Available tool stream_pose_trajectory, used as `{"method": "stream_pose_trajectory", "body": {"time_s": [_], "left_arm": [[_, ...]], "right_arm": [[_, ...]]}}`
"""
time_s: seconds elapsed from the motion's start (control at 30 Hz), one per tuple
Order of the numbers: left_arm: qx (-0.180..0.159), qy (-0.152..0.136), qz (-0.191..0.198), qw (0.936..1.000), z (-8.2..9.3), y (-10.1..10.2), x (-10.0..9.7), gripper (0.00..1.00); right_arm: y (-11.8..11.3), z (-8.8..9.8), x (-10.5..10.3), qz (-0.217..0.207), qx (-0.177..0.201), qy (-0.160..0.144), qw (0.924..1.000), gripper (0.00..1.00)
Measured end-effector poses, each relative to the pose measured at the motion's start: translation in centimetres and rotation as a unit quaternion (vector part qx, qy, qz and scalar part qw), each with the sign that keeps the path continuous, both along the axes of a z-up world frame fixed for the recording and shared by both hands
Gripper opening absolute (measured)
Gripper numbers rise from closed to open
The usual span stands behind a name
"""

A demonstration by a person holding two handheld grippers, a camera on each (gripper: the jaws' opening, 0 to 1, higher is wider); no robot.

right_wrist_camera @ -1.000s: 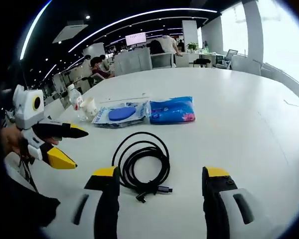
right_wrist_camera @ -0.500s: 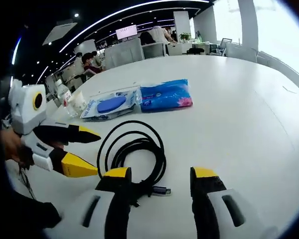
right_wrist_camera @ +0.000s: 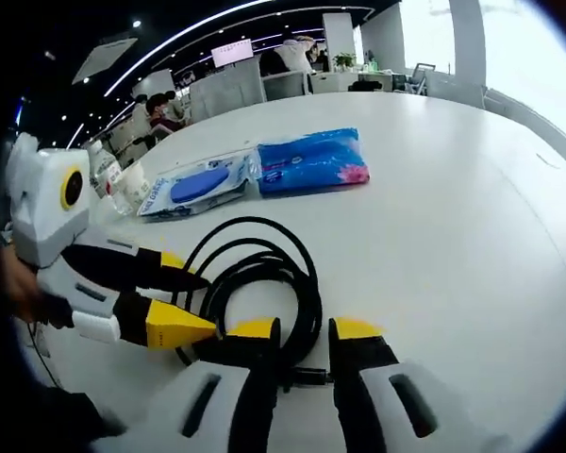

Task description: Arrange the tabletop items into an orderly group along one side of the table until the central work area is clear of visible clutter.

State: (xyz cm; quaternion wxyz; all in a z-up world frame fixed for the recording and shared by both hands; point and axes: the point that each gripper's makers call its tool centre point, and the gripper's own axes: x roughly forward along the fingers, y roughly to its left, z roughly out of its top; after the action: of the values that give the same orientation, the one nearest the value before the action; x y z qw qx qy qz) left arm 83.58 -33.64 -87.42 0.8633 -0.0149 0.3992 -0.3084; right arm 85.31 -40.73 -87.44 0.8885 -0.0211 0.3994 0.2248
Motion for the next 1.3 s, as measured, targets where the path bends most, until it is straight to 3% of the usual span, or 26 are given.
{"method": "stream_pose_trajectory", "body": {"time_s": [0.37,0.47,0.57,0.8,1.03,1.3], "left_arm": [[0.012,-0.006,0.023,0.9997,-0.3,0.2,1.1,0.19],[0.022,-0.008,0.018,0.9995,-0.3,0.3,1.1,0.17],[0.027,-0.002,0.017,0.9995,-0.2,0.3,0.9,0.16],[0.024,-0.027,0.005,0.9993,1.7,-0.1,0.6,0.11],[0.012,-0.054,0.006,0.9985,4.0,0.2,0.7,0.1],[0.006,-0.07,0.019,0.9974,5.6,1.3,1.8,0.1]], "right_arm": [[-0.3,-0.6,0.2,-0.028,-0.009,0.016,0.9995,0.07],[-0.4,-0.6,0.4,-0.062,0.017,0.032,0.9974,0.03],[-0.5,-0.5,0.4,-0.064,0.021,0.037,0.997,0.02],[-0.8,0.3,-0.5,-0.085,0.044,0.046,0.9944,0.01],[-0.6,2.7,-0.7,-0.094,0.066,0.038,0.9926,0.0],[0.6,4.6,0.5,-0.086,0.075,0.024,0.9932,0.0]]}}
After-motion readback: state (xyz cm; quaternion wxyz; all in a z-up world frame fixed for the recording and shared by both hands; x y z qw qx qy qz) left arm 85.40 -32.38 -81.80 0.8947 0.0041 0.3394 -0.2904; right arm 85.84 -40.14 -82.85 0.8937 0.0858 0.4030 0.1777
